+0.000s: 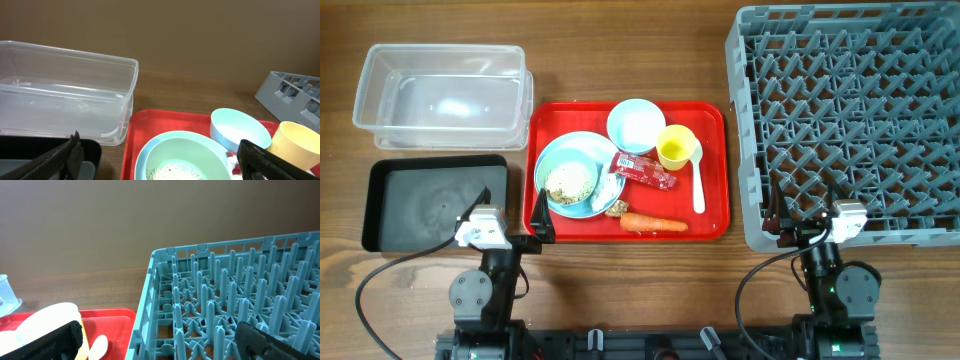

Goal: Sort waste into correct bins and load items into the dishwasher rack

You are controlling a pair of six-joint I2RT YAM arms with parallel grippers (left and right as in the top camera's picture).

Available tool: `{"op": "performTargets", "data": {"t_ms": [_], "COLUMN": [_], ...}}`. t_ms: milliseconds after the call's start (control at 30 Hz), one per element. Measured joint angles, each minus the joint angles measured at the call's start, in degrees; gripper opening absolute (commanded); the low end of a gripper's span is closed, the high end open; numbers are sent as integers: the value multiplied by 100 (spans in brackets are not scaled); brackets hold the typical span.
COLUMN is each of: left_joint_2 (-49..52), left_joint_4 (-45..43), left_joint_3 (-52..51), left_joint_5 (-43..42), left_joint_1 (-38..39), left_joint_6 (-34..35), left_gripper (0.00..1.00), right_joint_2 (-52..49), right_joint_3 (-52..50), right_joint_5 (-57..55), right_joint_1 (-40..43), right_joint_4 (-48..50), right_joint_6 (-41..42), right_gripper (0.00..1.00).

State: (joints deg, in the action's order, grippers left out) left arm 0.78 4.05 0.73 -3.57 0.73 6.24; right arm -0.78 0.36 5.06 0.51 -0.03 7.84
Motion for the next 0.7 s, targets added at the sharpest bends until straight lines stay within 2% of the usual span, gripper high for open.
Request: {"op": "performTargets", "data": {"t_ms": [267,500,700], "left_joint_2": [2,2,2], "left_joint_4": [0,0,-2], "left_joint_3": [0,0,0], "left_joint_5": [0,0,0], "left_joint_1": [0,0,0], "left_joint_6": [0,0,0], "left_gripper": [100,100,100], "right_joint_2": [0,0,0], "right_joint_3": [0,0,0], "right_joint_5": [-46,-380,-380], "right_joint_1": [0,0,0], "right_joint_4": [0,2,4], "right_joint_6": [-17,-461,-507], "right_gripper": [100,100,100]}}
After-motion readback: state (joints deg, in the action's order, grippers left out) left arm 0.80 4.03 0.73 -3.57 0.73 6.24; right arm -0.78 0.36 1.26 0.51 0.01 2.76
